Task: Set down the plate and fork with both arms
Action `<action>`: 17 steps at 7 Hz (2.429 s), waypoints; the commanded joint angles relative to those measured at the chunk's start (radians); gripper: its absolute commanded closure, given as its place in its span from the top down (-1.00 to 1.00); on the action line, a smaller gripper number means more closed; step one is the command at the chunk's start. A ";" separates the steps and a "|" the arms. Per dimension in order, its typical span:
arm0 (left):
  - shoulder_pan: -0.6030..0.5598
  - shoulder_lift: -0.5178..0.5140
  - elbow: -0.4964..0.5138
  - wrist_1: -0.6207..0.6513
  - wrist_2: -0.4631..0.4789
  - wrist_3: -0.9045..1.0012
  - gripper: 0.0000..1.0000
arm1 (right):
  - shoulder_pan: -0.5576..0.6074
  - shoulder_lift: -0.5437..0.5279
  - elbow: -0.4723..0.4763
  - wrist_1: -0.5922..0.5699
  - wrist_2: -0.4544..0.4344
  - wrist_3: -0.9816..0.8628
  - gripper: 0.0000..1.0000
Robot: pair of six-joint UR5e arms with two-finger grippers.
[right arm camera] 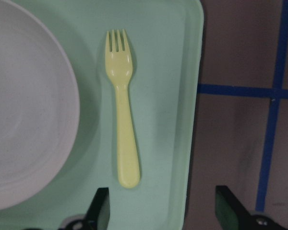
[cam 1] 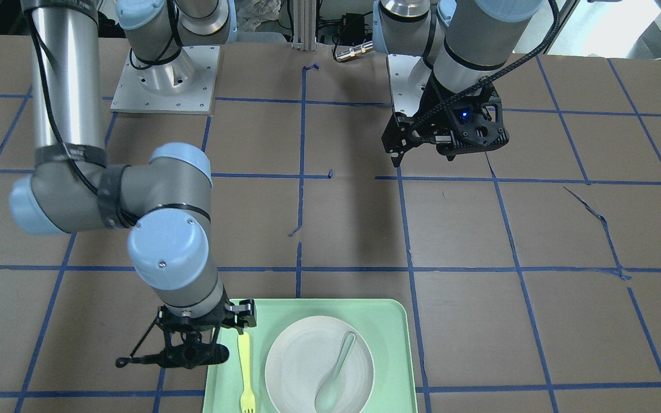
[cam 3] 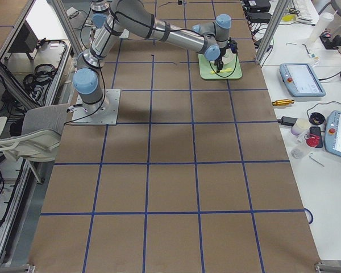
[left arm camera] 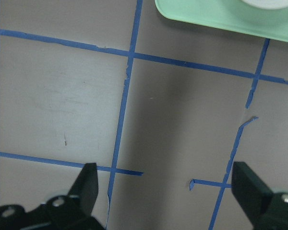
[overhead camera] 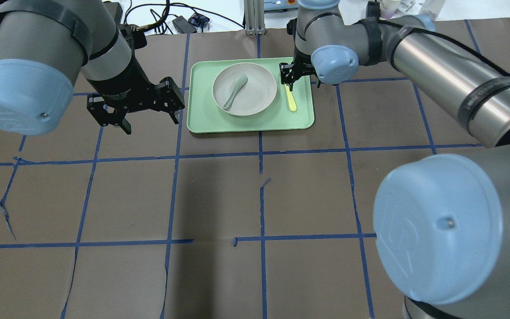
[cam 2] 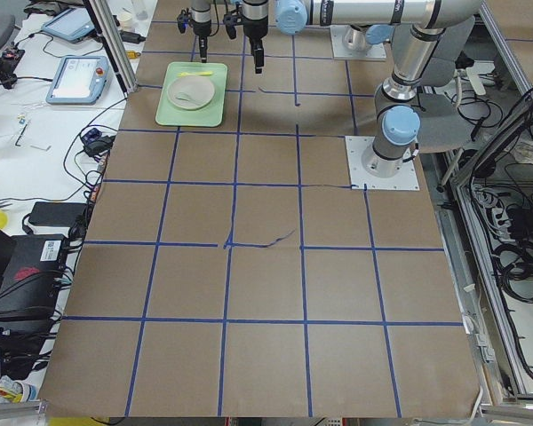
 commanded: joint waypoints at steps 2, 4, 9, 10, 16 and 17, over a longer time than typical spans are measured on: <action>0.000 0.001 0.000 -0.010 0.001 -0.002 1.00 | -0.027 -0.347 0.056 0.251 0.010 -0.006 1.00; 0.000 0.000 0.002 -0.011 0.003 -0.002 1.00 | -0.035 -0.543 0.279 0.195 -0.010 -0.015 1.00; 0.000 -0.003 0.002 -0.007 0.000 -0.005 1.00 | -0.027 -0.568 0.305 0.273 -0.025 -0.006 1.00; 0.002 -0.010 0.002 0.007 0.000 -0.003 1.00 | -0.026 -0.568 0.306 0.275 -0.024 -0.004 1.00; -0.014 -0.008 0.034 -0.014 0.010 0.005 1.00 | -0.017 -0.559 0.296 0.273 -0.019 0.000 1.00; -0.024 -0.002 0.032 -0.013 0.013 0.005 1.00 | -0.017 -0.556 0.295 0.275 -0.019 0.000 1.00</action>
